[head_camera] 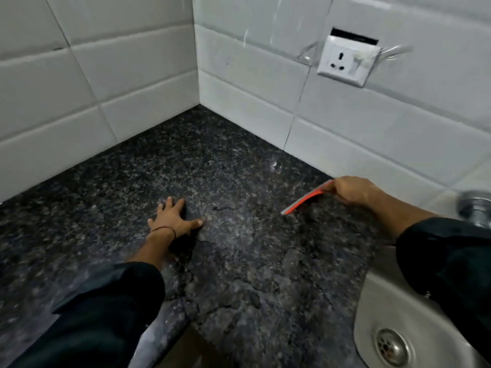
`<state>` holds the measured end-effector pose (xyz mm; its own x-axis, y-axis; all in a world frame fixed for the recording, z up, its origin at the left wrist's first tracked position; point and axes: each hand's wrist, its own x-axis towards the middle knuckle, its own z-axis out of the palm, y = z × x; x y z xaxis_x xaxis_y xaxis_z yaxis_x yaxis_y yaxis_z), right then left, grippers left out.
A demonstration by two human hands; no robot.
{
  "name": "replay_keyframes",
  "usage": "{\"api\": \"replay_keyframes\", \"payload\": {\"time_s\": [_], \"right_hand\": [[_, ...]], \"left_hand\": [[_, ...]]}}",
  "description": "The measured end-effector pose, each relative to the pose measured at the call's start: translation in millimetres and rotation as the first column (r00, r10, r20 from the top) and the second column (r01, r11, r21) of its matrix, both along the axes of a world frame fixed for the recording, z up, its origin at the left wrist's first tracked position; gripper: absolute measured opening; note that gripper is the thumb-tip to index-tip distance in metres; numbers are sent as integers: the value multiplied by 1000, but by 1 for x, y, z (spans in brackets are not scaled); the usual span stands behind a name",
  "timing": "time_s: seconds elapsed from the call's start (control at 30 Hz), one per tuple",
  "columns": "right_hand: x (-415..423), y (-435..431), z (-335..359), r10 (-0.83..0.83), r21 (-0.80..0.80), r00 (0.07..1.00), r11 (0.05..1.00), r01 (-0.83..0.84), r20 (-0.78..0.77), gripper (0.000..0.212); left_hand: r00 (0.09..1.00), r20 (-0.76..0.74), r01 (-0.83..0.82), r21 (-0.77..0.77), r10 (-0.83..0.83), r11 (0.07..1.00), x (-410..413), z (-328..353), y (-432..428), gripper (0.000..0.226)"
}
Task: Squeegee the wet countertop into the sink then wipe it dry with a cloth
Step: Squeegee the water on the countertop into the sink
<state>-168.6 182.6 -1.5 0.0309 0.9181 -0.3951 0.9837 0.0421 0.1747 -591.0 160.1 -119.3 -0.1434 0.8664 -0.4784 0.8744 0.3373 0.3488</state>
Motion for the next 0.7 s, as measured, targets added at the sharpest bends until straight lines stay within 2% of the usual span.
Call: {"api": "replay_keyframes", "payload": {"time_s": [0.1, 0.2, 0.3, 0.4, 0.47, 0.53, 0.63, 0.7], "right_hand": [[19, -20, 8, -64, 16, 998, 998, 65, -6, 35], [10, -32, 14, -31, 127, 998, 991, 38, -59, 46], [-27, -36, 13, 122, 199, 976, 976, -85, -182, 50], [-96, -47, 14, 341, 193, 897, 936, -295, -281, 51], [-150, -59, 12, 486, 173, 814, 874, -455, -317, 51], [-203, -70, 5, 587, 148, 736, 805, -574, -337, 53], [-284, -84, -11, 695, 139, 636, 704, -696, -336, 54], [-332, -93, -23, 726, 144, 587, 664, -733, -358, 52]], "left_hand": [[999, 38, 4, 122, -8, 993, -5, -2, -18, 81], [993, 108, -72, 261, 45, 963, -7, -4, -49, 66], [980, 167, -166, 364, 111, 917, -11, -1, -94, 59], [957, 188, -281, 424, 219, 861, -25, 3, -144, 56], [929, 149, -370, 449, 339, 814, -39, 5, -183, 55], [884, 50, -439, 435, 466, 786, -54, 3, -227, 55], [749, -119, -595, 310, 652, 741, -77, -5, -287, 66], [672, -163, -682, 246, 723, 689, -88, -10, -317, 75]]}}
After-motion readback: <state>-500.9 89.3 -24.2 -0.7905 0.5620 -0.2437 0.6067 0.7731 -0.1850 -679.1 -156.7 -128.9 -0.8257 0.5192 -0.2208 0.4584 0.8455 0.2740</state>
